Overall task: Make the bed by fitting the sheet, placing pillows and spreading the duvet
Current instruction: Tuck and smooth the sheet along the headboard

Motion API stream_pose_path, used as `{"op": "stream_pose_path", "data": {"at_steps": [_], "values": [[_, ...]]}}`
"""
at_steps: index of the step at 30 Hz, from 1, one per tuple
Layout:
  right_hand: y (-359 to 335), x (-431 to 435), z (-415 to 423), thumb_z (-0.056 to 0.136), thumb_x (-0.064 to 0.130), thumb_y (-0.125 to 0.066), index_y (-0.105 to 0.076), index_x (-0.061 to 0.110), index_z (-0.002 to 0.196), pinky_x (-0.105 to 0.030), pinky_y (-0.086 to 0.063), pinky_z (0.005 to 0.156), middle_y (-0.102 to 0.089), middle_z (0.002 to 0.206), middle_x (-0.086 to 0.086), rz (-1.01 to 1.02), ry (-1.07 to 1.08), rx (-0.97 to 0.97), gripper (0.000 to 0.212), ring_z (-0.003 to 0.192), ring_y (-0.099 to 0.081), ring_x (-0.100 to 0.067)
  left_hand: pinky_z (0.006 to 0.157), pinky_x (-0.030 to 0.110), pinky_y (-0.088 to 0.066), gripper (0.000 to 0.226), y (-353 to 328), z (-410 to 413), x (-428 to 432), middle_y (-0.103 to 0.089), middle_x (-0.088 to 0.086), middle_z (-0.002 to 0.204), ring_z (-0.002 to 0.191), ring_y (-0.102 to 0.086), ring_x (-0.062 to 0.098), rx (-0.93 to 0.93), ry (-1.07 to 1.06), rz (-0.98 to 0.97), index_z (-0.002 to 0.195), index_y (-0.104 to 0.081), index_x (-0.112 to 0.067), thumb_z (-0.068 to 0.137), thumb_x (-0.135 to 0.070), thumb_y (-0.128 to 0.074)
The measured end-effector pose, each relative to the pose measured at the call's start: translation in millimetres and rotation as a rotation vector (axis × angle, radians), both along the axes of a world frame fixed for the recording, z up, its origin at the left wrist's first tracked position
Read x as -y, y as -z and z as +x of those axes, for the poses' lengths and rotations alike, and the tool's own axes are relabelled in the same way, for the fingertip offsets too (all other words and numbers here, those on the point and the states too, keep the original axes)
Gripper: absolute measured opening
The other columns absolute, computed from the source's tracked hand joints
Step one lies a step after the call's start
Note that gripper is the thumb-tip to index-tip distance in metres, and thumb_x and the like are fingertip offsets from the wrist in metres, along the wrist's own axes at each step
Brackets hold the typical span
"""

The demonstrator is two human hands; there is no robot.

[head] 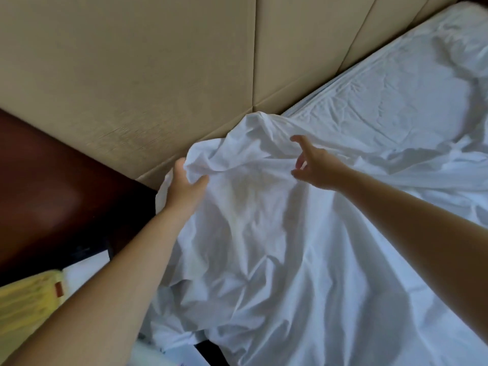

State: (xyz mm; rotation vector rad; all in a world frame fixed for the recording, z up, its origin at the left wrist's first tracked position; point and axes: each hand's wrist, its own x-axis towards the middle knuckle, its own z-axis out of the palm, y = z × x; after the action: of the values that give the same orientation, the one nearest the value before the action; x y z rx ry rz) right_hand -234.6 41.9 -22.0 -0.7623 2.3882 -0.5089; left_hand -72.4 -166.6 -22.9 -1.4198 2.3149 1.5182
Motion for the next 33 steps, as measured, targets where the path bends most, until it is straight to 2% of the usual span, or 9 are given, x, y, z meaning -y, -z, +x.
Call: {"op": "stream_pose_path", "data": {"at_steps": [3,6,11,14,17,21,23,29,33], "values": [[8,16,1,0.084,0.027,-0.068,-0.007,0.019,0.148,-0.037,-0.049,0.085,-0.067,0.103,-0.013,0.188,-0.042,0.072,0.089,0.094,-0.064,-0.029,0.082,0.029,-0.038,0.081,17,20,-7,-0.044,0.010,0.137,0.114,-0.048,0.022,0.134,0.106,-0.061,0.148,-0.006,-0.019,0.088,-0.027,-0.061],[16,23,18,0.083,0.041,-0.067,-0.014,0.013,0.144,-0.027,-0.046,0.060,-0.066,0.088,-0.009,0.474,-0.070,0.115,0.086,0.057,-0.067,-0.014,0.086,0.041,-0.045,0.082,36,33,-18,-0.045,0.012,0.134,0.121,-0.046,0.032,0.316,0.216,-0.209,0.139,-0.022,-0.013,0.079,-0.048,-0.065],[54,-4,55,0.090,0.043,-0.055,-0.037,0.007,0.130,-0.034,-0.044,0.089,-0.055,0.126,-0.008,0.637,0.044,-0.003,0.057,0.114,-0.058,-0.029,0.084,0.036,-0.045,0.060,51,39,-39,-0.057,0.007,0.119,0.108,-0.056,0.031,0.604,0.354,-0.159,0.119,-0.046,-0.010,0.083,-0.057,-0.054],[65,-11,68,0.099,0.026,-0.039,-0.047,0.009,0.125,-0.037,-0.043,0.089,-0.056,0.124,-0.014,0.556,0.041,-0.066,0.033,0.114,-0.054,-0.035,0.083,0.037,-0.045,0.027,59,37,-40,-0.061,0.013,0.110,0.101,-0.057,0.034,0.549,0.395,-0.187,0.097,-0.055,-0.010,0.094,-0.034,-0.043],[65,-12,69,0.097,0.020,-0.036,-0.056,0.010,0.117,-0.037,-0.043,0.080,-0.059,0.117,-0.018,0.478,0.034,-0.107,0.030,0.107,-0.056,-0.039,0.083,0.036,-0.047,0.024,64,37,-38,-0.063,0.017,0.103,0.097,-0.059,0.037,0.388,0.266,-0.105,0.092,-0.057,-0.007,0.096,-0.024,-0.039],[64,-6,66,0.091,0.020,-0.042,-0.057,0.004,0.085,-0.035,-0.039,0.065,-0.065,0.088,-0.023,0.212,0.120,-0.178,0.022,0.084,-0.058,-0.042,0.049,0.023,-0.046,0.025,51,23,-26,-0.059,0.008,0.058,0.052,-0.060,0.023,0.079,-0.106,0.058,0.075,-0.042,-0.014,0.098,-0.017,-0.032],[56,11,63,0.085,0.022,-0.041,-0.052,0.003,0.074,-0.040,-0.048,0.067,-0.065,0.072,-0.021,0.039,0.159,-0.186,0.025,0.072,-0.059,-0.041,0.044,0.022,-0.046,0.029,43,13,-13,-0.060,0.008,0.059,0.044,-0.061,0.017,-0.055,-0.271,0.127,0.071,-0.035,-0.018,0.099,-0.014,-0.028],[39,71,51,0.077,0.024,-0.030,-0.045,0.002,0.073,-0.046,-0.048,0.065,-0.064,0.070,-0.021,-0.218,0.169,-0.231,0.026,0.070,-0.058,-0.041,0.057,0.025,-0.048,0.032,33,0,35,-0.063,0.014,0.083,0.073,-0.070,0.023,-0.279,-0.366,-0.116,0.068,-0.033,-0.022,0.096,-0.009,-0.032],[52,76,55,0.090,0.016,-0.042,-0.054,0.002,0.082,-0.044,-0.049,0.070,-0.067,0.085,-0.020,-0.176,0.059,-0.161,0.020,0.080,-0.059,-0.038,0.075,0.027,-0.041,0.013,41,17,37,-0.058,0.011,0.091,0.084,-0.057,0.024,-0.160,-0.178,-0.317,0.083,-0.043,-0.011,0.095,-0.007,-0.038]]}}
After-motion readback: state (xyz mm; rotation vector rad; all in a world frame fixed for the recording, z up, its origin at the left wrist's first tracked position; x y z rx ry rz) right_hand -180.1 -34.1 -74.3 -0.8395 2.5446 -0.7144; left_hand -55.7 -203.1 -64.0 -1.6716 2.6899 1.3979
